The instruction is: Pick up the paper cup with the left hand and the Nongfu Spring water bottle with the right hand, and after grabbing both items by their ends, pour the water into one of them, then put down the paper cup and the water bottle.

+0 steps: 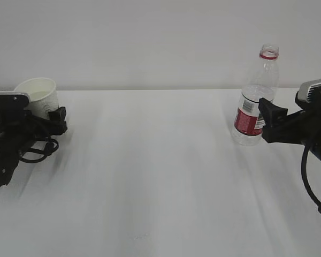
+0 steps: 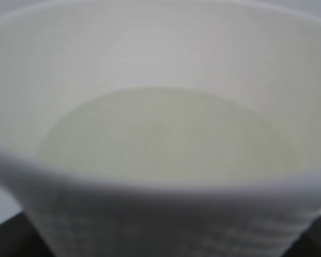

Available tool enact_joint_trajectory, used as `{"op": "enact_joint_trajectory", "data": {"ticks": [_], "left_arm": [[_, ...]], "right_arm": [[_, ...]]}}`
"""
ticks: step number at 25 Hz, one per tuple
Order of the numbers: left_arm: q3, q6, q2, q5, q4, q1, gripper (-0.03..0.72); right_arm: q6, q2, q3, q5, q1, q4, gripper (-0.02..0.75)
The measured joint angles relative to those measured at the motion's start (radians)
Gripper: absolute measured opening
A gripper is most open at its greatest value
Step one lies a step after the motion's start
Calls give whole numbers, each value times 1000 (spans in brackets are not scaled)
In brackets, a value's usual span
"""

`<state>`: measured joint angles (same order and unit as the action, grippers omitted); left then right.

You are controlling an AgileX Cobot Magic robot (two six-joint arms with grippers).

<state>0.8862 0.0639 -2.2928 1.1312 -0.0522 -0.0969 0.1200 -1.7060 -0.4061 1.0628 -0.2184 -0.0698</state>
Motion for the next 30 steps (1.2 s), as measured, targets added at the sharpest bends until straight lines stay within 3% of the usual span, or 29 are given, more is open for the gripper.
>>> {"op": "enact_joint_trajectory", "data": {"ticks": [9,30], "left_arm": [[-13,2,0,4,2,0,687],[-362,2,258,10,2,0,657]], "right_arm": [[0,0,0,0,0,4,594],[0,0,0,-55,0,4,594]]}}
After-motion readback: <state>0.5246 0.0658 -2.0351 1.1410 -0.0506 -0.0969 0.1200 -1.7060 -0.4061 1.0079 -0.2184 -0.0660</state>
